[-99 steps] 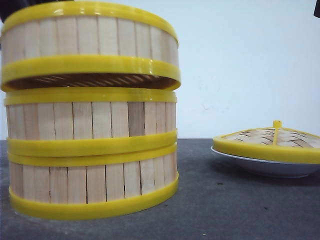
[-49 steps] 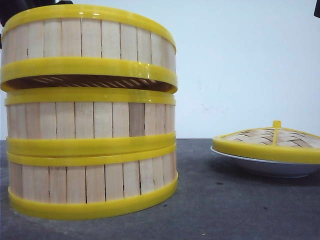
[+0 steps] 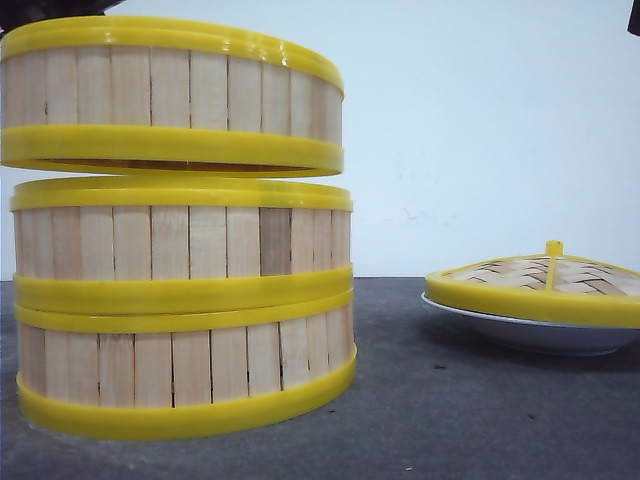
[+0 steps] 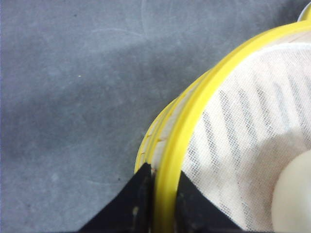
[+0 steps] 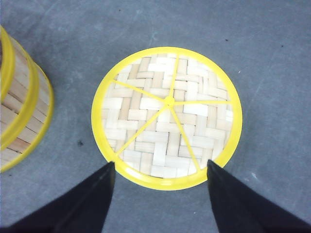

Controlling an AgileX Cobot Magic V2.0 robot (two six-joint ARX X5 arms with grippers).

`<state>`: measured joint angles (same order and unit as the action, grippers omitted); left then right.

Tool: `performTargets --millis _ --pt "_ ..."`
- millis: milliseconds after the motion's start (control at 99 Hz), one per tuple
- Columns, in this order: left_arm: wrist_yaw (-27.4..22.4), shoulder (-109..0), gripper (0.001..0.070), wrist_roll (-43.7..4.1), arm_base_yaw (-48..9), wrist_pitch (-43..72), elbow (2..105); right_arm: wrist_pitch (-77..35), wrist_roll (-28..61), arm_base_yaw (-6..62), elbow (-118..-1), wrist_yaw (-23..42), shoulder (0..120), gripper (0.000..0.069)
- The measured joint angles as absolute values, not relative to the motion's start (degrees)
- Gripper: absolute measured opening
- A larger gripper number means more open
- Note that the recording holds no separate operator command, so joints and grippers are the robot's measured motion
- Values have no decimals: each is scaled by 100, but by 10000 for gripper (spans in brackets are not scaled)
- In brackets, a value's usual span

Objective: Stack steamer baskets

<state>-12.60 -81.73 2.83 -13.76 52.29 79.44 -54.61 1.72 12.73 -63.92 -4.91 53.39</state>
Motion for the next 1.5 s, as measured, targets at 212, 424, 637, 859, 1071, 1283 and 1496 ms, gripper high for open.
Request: performTargets --millis 212,424,637,859,1071,1283,1496 --pt "-1328 -8263 25 296 -1391 5199 7944 -5465 172 1273 -6392 -491 5339 367" --pt "-1221 -8473 25 294 -1413 5203 7944 -5468 172 1273 -6392 -491 5339 367" --pt "-1103 -8473 25 285 -1441 5201 7944 -5468 172 1273 -6392 -493 5339 367" --pt "-1079 -8517 25 296 -1590 5151 7944 -5468 172 1273 -6392 -491 5339 367" --pt "-1083 -8541 26 298 -1597 5100 7944 -5470 172 1273 -6392 -491 5339 367" --pt "-1066 -8545 26 298 -1573 5118 7944 -5472 172 1273 -6392 -491 5339 367" --pt "-1050 -8547 47 294 -1570 5129 7944 -5474 172 1273 -6392 -491 5339 367"
